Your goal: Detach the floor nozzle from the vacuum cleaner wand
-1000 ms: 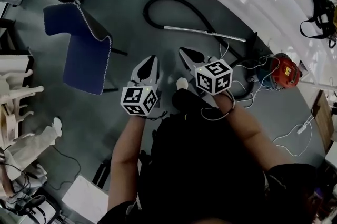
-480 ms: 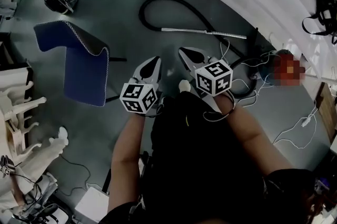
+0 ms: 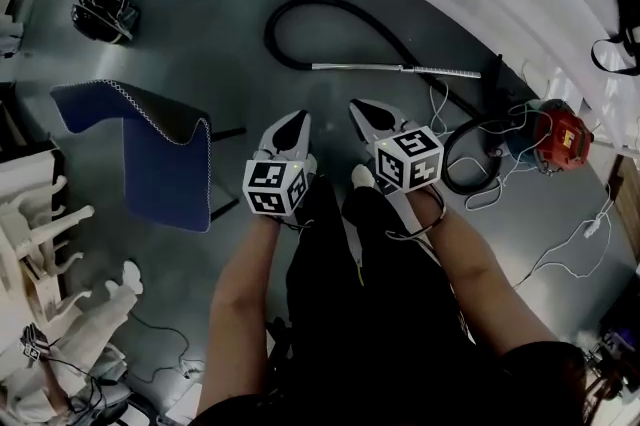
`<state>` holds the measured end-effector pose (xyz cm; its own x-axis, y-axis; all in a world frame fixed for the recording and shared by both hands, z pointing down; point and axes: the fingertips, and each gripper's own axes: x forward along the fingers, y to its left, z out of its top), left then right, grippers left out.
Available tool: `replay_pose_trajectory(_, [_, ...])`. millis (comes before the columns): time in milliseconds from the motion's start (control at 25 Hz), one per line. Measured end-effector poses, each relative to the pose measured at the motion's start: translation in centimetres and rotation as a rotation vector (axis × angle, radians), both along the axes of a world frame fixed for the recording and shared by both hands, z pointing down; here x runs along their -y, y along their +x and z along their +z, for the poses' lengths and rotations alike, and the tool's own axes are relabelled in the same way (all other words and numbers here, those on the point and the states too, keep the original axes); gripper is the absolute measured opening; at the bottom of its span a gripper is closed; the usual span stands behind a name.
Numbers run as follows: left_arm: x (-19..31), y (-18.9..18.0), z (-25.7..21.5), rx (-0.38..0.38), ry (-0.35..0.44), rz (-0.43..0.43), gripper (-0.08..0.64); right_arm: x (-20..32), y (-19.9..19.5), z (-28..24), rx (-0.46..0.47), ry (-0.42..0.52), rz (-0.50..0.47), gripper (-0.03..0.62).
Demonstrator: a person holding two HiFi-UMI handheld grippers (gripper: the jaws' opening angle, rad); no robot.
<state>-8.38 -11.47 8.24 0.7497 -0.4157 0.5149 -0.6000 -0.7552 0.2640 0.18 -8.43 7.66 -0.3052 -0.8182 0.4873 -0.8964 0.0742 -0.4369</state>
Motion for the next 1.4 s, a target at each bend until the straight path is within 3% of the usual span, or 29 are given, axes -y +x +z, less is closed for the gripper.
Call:
replay_pose_trajectory(560, [6.9, -1.3, 16.2, 0.083, -0.010, 0.065, 0.009, 5.5, 0.3, 15.4, -0.028, -0.054, 0.013, -0.003])
replay_pose_trajectory(1400, [13.7, 1.1, 42.9, 0.128, 0.029, 0.121, 0.009, 10.9, 4.8, 41.8, -0.055, -0.043, 0.042, -0.002])
